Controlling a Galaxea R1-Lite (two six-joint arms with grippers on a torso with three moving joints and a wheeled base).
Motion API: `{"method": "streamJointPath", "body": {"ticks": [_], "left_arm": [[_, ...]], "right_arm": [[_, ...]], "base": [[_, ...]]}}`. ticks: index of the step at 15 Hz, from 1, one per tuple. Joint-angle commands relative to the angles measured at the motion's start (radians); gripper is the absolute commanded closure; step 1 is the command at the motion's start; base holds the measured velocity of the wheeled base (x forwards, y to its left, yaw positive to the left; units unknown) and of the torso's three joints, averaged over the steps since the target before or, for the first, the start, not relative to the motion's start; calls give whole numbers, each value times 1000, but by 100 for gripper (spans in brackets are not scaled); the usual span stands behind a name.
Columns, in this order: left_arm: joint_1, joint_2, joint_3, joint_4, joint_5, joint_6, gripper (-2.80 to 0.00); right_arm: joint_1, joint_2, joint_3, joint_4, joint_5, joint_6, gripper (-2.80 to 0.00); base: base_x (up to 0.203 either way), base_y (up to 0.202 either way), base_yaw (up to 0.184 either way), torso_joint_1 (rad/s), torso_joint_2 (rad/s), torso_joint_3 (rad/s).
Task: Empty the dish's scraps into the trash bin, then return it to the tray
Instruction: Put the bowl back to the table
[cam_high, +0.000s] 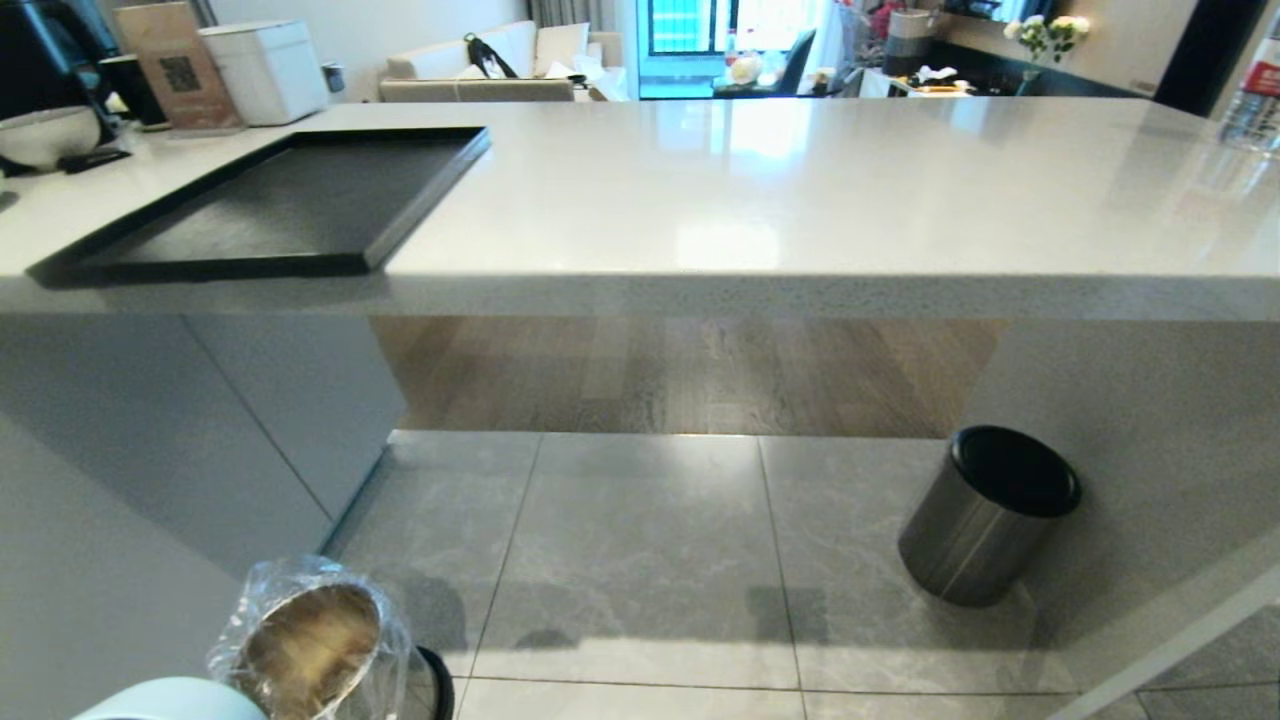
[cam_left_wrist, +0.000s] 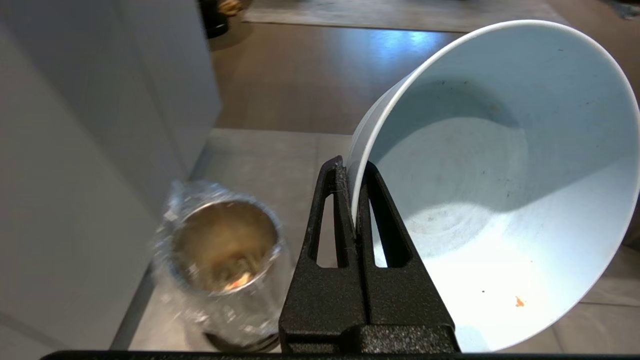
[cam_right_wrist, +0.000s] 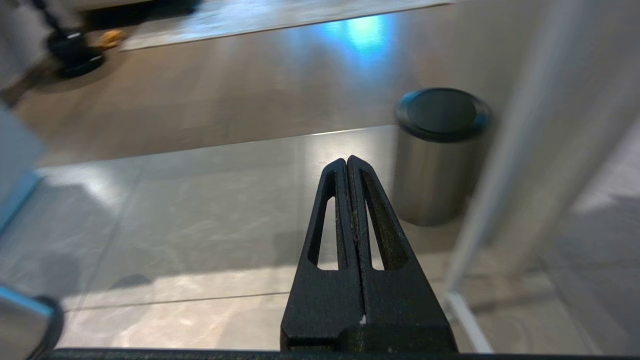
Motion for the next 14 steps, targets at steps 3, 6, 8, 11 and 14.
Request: {"method": "streamJointPath", "body": {"ticks": [3, 6, 8, 11, 14], "left_arm": [[0, -1, 0, 0, 1, 0, 0], [0, -1, 0, 0, 1, 0, 0], [0, 1, 0, 0, 1, 0, 0], [0, -1, 0, 0, 2, 0, 0], [0, -1, 0, 0, 2, 0, 0]], "right_arm": [[0, 0, 0, 0, 0, 1, 0], [0, 0, 0, 0, 0, 1, 0], [0, 0, 0, 0, 0, 1, 0], [0, 0, 0, 0, 0, 1, 0], [0, 0, 0, 0, 0, 1, 0]], "base": [[2, 2, -76, 1, 0, 0], [0, 0, 0, 0, 0, 0], [0, 0, 0, 0, 0, 0], [0, 0, 0, 0, 0, 0], [0, 0, 0, 0, 0, 0]]}}
